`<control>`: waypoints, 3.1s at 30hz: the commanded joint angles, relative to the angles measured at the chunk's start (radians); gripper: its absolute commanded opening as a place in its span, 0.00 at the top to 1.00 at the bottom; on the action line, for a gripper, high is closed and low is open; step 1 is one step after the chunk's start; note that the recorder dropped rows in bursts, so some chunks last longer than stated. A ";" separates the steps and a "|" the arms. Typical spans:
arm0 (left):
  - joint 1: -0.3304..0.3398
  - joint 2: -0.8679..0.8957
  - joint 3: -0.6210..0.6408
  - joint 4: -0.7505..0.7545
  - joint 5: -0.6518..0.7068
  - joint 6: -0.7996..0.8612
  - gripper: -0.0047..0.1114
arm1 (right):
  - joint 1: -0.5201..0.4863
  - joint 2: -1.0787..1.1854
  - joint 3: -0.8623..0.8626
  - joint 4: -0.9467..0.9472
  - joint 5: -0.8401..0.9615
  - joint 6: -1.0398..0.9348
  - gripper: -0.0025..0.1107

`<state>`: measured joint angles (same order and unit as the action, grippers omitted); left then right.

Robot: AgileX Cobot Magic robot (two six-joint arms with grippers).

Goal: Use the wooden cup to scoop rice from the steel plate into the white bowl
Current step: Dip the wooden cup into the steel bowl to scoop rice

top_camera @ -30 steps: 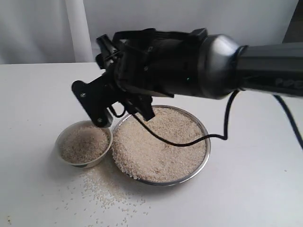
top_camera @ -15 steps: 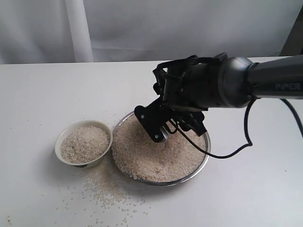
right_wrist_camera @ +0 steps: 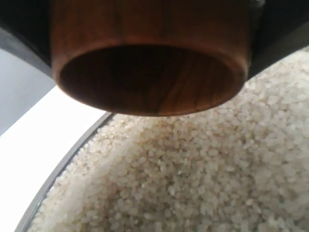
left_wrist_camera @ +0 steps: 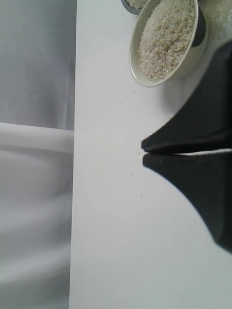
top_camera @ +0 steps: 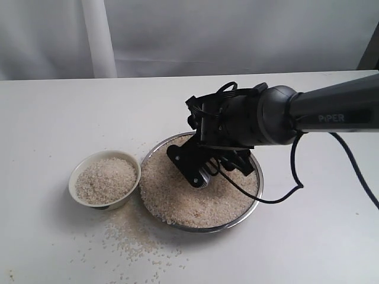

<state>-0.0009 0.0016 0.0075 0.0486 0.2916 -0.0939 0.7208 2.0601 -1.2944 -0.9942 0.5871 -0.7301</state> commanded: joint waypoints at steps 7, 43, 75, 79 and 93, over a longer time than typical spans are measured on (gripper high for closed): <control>-0.004 -0.002 -0.008 -0.005 -0.007 -0.002 0.96 | -0.002 0.033 -0.006 -0.038 -0.042 0.026 0.98; -0.004 -0.002 -0.008 -0.005 -0.007 -0.002 0.96 | 0.117 0.129 -0.122 0.144 0.002 0.023 0.98; -0.004 -0.002 -0.008 -0.005 -0.007 -0.002 0.96 | 0.117 0.105 -0.122 0.513 -0.001 0.219 0.98; -0.004 -0.002 -0.008 -0.005 -0.007 -0.002 0.96 | 0.113 0.097 -0.122 0.557 -0.002 0.222 0.98; -0.004 -0.002 -0.008 -0.005 -0.007 -0.002 0.96 | 0.058 0.029 0.009 0.704 -0.213 0.242 0.98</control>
<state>-0.0009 0.0016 0.0075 0.0486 0.2916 -0.0939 0.7941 2.1095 -1.3352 -0.3644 0.4624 -0.4995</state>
